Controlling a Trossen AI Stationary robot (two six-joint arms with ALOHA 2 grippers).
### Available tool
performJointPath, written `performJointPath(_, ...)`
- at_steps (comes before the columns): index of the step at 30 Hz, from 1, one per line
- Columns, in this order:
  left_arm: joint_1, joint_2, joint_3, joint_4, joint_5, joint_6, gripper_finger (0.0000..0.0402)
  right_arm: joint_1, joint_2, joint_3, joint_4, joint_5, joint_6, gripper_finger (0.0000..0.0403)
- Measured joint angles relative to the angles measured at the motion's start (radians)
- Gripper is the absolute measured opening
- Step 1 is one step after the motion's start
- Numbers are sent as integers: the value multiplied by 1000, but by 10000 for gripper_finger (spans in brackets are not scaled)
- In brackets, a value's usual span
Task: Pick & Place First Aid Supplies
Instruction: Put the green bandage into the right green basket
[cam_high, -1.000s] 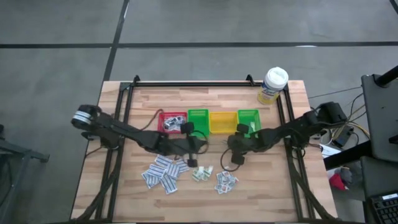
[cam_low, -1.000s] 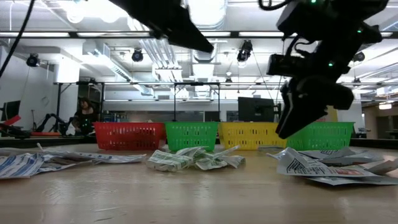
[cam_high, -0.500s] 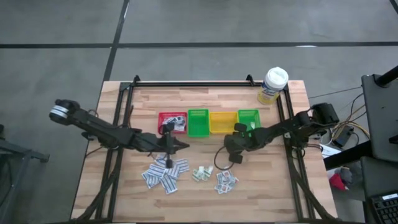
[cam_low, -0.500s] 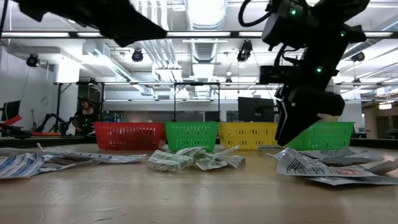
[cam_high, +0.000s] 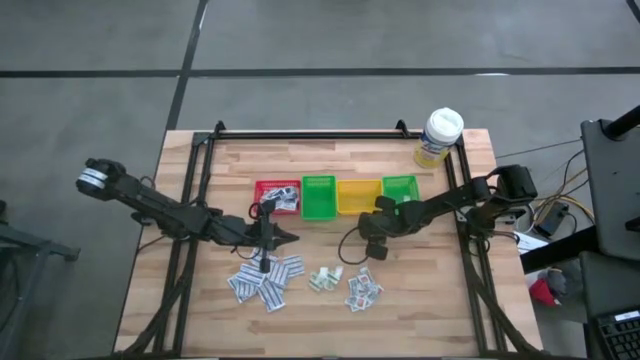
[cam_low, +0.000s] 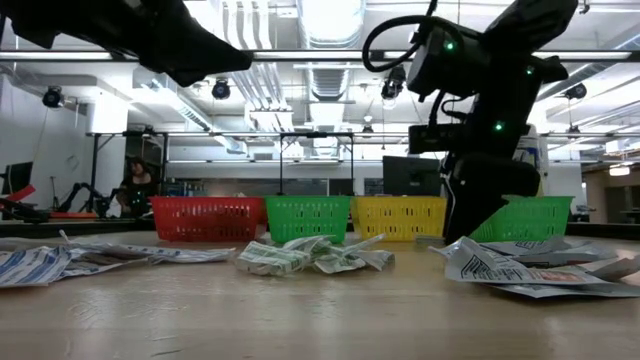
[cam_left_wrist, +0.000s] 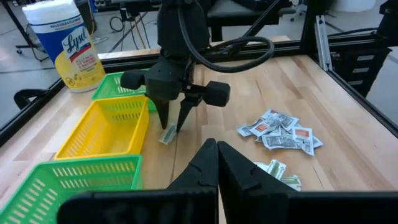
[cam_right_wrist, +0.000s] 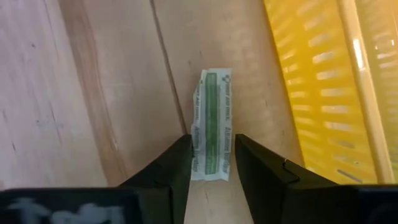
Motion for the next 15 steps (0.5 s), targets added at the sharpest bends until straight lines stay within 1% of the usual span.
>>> performJointPath(4,0,0,0,0,0,0,0,0,-5,2,-3,-3,0,105)
performJointPath(9,0,0,0,-1,0,0,0,0,-7,4,-2,-5,-1,69)
performJointPath(15,0,0,0,-2,0,0,0,4,-7,46,-5,-29,-34,35)
